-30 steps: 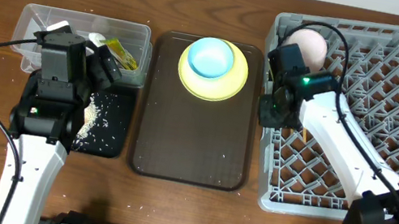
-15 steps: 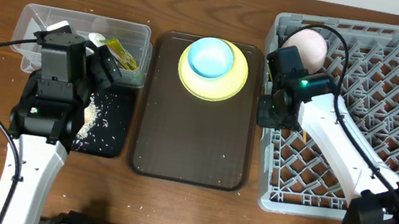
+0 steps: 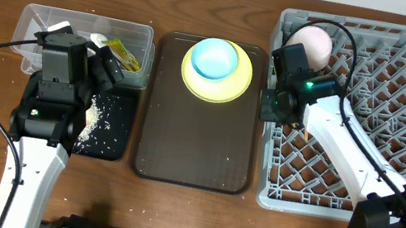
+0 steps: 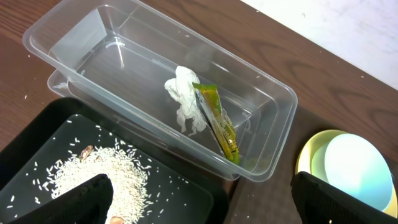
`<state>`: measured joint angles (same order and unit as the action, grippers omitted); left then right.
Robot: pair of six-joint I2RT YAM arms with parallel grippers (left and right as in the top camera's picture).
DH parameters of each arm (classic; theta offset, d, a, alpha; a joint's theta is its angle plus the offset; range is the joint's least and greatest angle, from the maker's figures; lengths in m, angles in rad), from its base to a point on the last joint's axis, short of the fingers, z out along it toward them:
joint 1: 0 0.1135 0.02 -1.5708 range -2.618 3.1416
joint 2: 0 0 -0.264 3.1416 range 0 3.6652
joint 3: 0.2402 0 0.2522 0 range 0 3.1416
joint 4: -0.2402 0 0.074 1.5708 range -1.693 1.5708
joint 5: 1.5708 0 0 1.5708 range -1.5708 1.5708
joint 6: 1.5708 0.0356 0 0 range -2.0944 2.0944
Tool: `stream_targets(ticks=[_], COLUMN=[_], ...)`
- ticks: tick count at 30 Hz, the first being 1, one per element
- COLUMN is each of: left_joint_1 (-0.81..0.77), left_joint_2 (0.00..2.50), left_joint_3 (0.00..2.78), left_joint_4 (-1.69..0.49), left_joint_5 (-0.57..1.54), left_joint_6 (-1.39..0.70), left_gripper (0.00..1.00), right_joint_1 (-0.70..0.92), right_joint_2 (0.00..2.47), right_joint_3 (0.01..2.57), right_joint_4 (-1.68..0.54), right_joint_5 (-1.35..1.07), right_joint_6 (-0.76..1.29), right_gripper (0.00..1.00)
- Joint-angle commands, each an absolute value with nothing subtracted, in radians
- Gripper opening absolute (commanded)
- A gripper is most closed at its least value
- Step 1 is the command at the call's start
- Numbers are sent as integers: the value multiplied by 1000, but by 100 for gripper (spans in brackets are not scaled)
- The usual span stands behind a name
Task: Sort waste into correct bins and load items into the dishwasher rack
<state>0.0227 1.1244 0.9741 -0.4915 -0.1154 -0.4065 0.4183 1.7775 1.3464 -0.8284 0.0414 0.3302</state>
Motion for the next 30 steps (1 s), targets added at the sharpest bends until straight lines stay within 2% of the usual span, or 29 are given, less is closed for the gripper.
stream_targets(ticks=[1,12,18,30], left_joint_1=[26,26,26,26], left_joint_2=[1124,1124,1124,1124], left_joint_3=[987,987,987,987], left_joint_4=[-493,-493,-493,-493], left_joint_5=[-125,-125,-125,-125], left_joint_6=[-393,-393,-393,-393], left_gripper=[94,95,94,94], right_joint_1=[421,356,319,306], right_joint_2=[1778,1778,1778,1779], right_joint_3=[1366,1537,1557,1555], right_joint_4=[-807,-935,-962,-938], right_joint_5=[11,35,48,88], right_joint_6=[343,256,253,253], right_gripper=[11,13,1,1])
